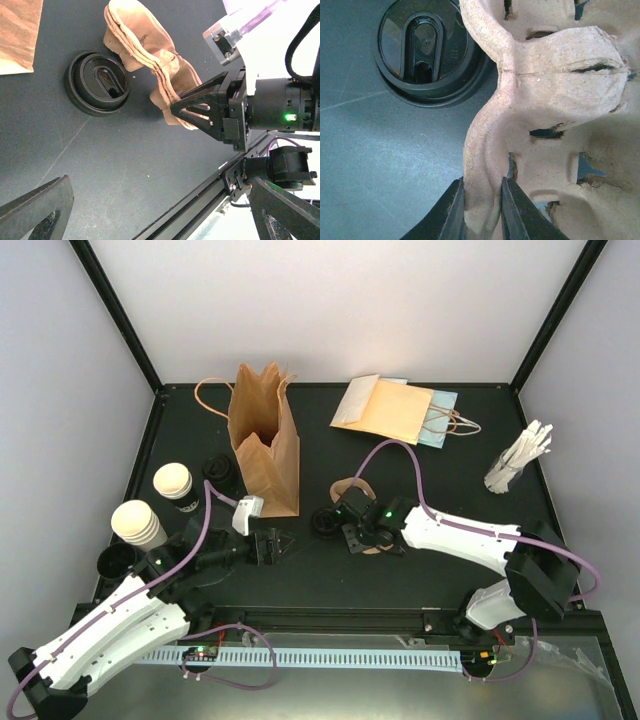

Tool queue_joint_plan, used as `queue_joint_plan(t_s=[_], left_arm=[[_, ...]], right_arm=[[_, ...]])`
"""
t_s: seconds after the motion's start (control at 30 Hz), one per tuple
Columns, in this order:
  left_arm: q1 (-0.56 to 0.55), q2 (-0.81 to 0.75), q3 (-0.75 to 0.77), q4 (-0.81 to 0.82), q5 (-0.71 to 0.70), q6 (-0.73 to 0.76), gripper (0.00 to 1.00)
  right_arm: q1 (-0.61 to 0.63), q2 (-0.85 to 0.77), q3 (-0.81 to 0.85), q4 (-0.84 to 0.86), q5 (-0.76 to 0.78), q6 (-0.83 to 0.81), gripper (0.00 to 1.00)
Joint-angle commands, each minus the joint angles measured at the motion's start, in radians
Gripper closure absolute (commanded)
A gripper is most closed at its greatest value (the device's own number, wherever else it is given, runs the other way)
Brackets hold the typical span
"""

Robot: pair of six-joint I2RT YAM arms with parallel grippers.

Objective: Pack the takeout coffee

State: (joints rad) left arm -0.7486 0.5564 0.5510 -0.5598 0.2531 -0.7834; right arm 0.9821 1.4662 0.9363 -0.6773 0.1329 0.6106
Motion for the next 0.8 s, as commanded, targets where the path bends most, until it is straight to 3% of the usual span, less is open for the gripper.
queue_joint_plan(t_s=[0.0, 0.77], left_arm=[[-0.008, 0.002, -0.003, 0.023, 0.003, -0.011, 0.01], [-0.008, 0.001, -0.016, 0.037, 0.017, -0.024, 0.01]], right_arm=[[0.004, -0.051, 0.009, -0.011, 0.033, 0.011, 0.8], [-0.018, -0.162, 0.039, -0.039, -0.007, 0.01, 0.78]])
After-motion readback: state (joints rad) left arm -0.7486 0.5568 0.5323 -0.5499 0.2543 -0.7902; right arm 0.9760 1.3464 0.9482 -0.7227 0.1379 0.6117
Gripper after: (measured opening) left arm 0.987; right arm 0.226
